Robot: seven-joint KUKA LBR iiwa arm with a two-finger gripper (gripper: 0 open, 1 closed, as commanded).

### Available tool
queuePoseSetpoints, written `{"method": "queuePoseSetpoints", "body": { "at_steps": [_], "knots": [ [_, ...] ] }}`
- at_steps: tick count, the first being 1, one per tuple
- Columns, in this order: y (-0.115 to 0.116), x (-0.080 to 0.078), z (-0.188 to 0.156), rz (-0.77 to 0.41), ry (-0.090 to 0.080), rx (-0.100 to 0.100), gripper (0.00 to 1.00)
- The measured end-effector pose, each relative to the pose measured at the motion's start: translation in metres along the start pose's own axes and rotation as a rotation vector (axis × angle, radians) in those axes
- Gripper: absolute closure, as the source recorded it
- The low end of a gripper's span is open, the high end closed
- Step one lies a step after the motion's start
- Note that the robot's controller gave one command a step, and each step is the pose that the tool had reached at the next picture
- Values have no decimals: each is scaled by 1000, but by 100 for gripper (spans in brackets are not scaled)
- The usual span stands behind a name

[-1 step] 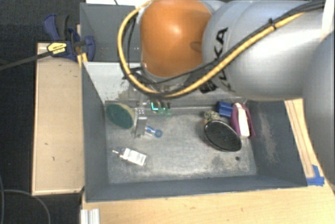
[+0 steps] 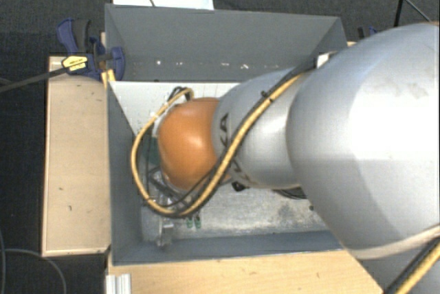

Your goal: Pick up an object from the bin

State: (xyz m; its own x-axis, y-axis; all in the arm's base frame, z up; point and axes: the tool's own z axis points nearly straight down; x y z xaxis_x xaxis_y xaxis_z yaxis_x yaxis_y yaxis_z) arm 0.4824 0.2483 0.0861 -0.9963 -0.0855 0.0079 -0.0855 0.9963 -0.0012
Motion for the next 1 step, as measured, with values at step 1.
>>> {"method": "queuePoseSetpoints", "body": {
  "at_steps": [1],
  "knots": [
    [-1, -3, -5, 9, -9, -3, 100]
  ]
}}
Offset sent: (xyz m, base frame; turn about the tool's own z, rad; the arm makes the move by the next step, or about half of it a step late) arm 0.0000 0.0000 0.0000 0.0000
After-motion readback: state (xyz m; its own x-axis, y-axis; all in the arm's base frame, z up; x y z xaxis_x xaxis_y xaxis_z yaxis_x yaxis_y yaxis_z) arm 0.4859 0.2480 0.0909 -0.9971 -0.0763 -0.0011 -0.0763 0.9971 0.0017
